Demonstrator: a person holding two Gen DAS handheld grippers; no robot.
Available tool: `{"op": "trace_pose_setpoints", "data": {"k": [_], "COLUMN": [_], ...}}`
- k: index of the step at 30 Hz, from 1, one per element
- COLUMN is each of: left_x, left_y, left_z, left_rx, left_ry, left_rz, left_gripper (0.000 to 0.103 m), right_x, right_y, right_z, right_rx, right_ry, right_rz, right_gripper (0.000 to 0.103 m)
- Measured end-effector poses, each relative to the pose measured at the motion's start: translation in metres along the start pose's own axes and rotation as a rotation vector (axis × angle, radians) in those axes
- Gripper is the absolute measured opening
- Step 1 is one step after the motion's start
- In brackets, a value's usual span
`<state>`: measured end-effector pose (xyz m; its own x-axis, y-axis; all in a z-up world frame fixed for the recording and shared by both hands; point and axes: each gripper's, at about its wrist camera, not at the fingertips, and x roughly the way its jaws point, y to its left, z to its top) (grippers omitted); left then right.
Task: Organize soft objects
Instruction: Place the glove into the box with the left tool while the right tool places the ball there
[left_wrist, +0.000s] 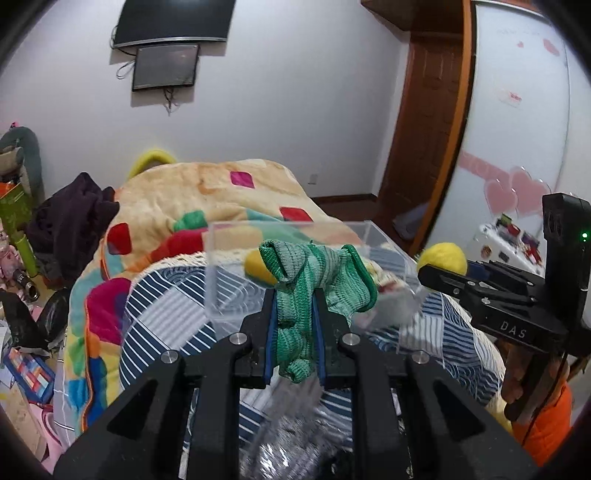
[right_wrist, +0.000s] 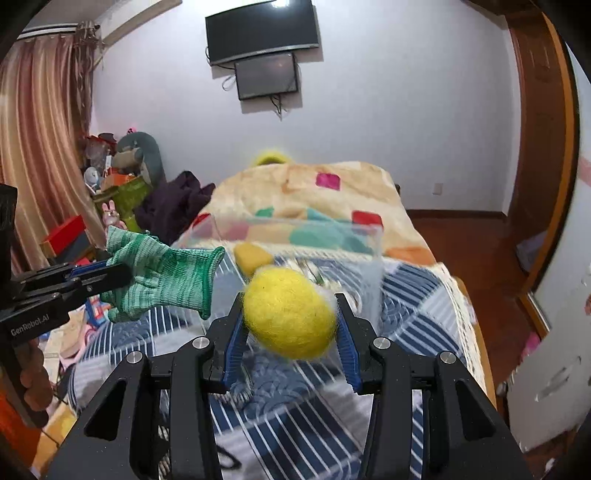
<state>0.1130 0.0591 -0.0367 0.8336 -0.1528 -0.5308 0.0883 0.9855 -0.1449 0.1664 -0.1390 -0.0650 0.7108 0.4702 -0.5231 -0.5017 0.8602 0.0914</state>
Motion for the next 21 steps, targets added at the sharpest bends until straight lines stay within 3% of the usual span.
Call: {"op": "trace_pose_setpoints", "data": {"k": [10, 21], "left_x": [0.028, 0.07], "left_y": [0.026, 0.03], "left_z": [0.015, 0.013], "left_rx": [-0.067, -0.065], "left_ry": [-0.006, 0.064], "left_rz": [0.081, 0.122], "left_gripper": [0.017, 0.017], "right_x": [0.038, 0.089], "right_y": [0.021, 0.037], "right_z": [0.025, 0.023], "right_rx": [-0.027, -0.069], "right_ry": [0.012, 0.148], "right_rz": [0.036, 0.049], "right_gripper": [0.041, 0.041]}}
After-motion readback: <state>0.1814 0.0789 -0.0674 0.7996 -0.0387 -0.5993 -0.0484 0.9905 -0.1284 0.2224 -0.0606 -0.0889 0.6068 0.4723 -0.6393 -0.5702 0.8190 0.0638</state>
